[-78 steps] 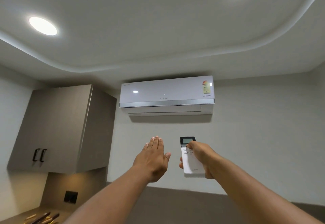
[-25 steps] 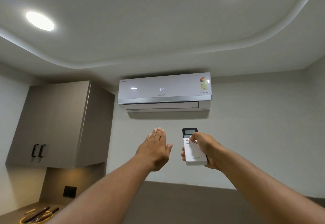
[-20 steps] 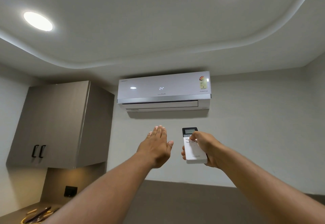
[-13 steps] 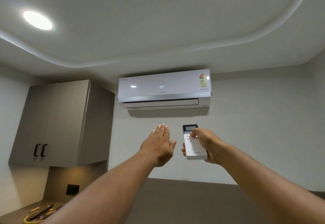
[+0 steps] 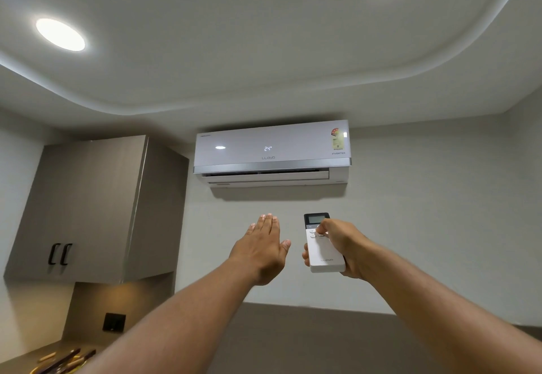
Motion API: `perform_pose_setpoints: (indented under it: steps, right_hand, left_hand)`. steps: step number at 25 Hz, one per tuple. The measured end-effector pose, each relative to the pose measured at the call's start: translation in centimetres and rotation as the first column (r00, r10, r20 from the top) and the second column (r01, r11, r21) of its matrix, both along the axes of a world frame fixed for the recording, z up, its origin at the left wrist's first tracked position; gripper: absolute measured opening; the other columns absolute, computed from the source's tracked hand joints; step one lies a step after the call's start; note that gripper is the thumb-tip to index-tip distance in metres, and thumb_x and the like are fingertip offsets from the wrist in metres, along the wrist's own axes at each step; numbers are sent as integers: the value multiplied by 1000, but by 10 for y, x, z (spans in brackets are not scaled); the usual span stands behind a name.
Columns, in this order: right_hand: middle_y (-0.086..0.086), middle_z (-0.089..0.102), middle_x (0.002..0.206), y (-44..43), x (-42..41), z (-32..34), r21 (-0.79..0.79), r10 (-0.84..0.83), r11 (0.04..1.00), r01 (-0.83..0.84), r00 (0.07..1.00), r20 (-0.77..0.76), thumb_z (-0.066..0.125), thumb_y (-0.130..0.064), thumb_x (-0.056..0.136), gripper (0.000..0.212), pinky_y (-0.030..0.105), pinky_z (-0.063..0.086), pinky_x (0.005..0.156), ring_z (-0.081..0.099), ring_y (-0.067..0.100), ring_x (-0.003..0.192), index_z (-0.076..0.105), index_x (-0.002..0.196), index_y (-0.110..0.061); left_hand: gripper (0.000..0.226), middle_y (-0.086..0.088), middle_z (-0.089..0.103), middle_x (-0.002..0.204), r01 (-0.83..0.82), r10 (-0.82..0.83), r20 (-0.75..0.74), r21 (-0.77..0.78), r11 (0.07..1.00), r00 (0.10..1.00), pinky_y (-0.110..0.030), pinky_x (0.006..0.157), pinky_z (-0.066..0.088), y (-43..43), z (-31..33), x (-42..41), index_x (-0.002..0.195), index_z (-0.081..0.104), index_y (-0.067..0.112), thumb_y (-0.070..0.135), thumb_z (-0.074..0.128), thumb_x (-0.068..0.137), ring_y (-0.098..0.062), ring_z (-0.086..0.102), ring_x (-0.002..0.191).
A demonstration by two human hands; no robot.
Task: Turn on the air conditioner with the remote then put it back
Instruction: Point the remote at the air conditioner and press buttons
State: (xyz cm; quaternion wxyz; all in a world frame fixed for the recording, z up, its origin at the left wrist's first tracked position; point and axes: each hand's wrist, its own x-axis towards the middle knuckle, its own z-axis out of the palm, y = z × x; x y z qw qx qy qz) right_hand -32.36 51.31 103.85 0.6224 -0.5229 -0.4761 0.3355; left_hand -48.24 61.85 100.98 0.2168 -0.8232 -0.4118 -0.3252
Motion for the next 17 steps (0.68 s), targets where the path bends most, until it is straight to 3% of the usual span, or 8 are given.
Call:
perform_pose_setpoints:
  steps: [4,8,17]
  right_hand:
    - [24,72,79,3,1,-1,6,1,1000,-1,1000,2,45,-12,90,29,43,61,66,72,38,60,53,115,1]
    - [26,71,88,10,1,-2,-4,-6,1000,6,1000,20,47,-13,90,32,49,61,82,72,40,70,52,118,0]
    - [25,72,78,12,1,0,10,-3,1000,3,1000,15,44,-11,90,32,46,61,73,72,39,63,52,118,1]
  left_hand:
    - [68,-4,-7,161,6,-6,6,3,1000,1000,-32,109,-3,2,1,-2,152,-2,14,52,13,98,-19,-7,145]
    - [68,-4,-7,161,13,-13,11,-6,1000,1000,-33,110,-3,7,-2,-4,152,-3,14,52,13,98,-19,-7,145]
    - [68,-5,-7,161,14,-14,18,-5,1000,1000,-32,109,-4,12,1,-7,152,-3,13,51,13,98,-19,-7,145]
